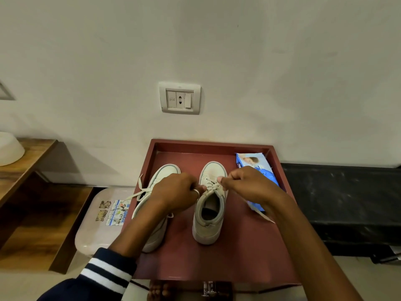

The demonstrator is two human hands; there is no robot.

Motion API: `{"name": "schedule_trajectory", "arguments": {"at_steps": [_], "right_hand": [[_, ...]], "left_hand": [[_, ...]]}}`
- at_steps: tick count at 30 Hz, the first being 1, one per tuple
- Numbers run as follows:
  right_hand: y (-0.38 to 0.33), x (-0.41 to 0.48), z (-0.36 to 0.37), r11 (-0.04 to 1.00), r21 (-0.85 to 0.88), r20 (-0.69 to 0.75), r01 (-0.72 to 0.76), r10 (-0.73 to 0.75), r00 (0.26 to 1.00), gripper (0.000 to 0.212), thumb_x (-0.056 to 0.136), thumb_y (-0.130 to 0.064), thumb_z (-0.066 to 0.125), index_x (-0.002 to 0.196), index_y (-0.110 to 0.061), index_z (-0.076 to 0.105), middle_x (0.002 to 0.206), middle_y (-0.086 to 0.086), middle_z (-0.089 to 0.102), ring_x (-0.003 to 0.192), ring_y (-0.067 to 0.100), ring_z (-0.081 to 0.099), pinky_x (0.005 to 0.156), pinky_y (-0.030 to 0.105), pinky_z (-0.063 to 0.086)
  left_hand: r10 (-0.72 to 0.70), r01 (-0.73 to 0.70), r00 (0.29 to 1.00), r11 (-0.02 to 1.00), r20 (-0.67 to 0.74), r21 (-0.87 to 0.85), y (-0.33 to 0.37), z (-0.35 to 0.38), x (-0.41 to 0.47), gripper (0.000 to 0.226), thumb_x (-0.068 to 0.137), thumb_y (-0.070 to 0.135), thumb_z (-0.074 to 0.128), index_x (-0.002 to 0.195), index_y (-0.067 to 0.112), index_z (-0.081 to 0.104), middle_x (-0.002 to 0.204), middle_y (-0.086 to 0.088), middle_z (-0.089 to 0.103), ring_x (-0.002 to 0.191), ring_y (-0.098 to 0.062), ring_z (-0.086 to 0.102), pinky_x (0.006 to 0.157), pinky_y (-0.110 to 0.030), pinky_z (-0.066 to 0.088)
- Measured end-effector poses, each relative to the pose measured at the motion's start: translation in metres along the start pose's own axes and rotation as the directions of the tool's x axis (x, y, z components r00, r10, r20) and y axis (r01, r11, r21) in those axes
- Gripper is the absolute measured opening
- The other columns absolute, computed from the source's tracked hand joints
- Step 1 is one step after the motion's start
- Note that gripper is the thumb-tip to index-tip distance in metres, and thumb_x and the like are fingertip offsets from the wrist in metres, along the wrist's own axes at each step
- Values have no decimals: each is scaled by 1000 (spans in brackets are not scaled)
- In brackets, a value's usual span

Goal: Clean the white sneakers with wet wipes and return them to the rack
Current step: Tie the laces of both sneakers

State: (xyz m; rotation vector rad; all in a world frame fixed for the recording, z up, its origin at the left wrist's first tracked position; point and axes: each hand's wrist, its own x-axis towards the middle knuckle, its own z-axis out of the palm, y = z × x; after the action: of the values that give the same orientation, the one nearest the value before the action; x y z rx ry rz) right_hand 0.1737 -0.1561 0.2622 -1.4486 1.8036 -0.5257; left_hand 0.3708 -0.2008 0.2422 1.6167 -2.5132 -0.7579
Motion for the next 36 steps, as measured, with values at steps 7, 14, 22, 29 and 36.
{"name": "schedule_trajectory", "arguments": {"at_steps": [7,14,22,29,36], "right_hand": [[-7,0,3,897,441,1,-31,34,999,12,91,-16,66,96,-7,73,92,-3,74,86,-3,65,68,3,47],[1,4,7,851,525,-115,-3,75,991,14,87,-8,69,99,-2,73,94,11,75,72,-1,67,61,3,46],[2,7,9,842,537,-90,-47,113,990,21,84,4,68,102,-6,73,91,5,74,87,9,68,62,5,48],[6,8,12,874,485,-110,-38,104,989,12,85,-12,73,96,-11,77,87,4,76,85,11,69,72,15,51],[4,10,13,872,485,-81,-71,126,989,24,85,-3,67,107,-14,73,100,3,73,95,9,67,65,6,48]], "left_hand": [[-78,87,996,723,44,-685,12,-1,-1,20,101,26,61,91,13,72,49,17,59,44,6,53,46,-6,39],[-148,8,985,532,-84,-846,26,25,10,17,95,14,69,109,8,77,97,-1,78,90,-4,72,68,-7,52],[-214,-6,965,558,-151,-830,26,33,18,21,91,5,71,112,6,76,88,0,76,69,2,67,64,-11,51],[-222,11,961,625,-164,-781,22,34,20,14,92,12,73,105,15,78,84,1,77,83,-18,74,76,-31,60],[-173,4,973,673,-153,-739,19,33,22,31,90,5,73,120,10,73,102,-5,78,89,-14,73,87,-31,60]]}}
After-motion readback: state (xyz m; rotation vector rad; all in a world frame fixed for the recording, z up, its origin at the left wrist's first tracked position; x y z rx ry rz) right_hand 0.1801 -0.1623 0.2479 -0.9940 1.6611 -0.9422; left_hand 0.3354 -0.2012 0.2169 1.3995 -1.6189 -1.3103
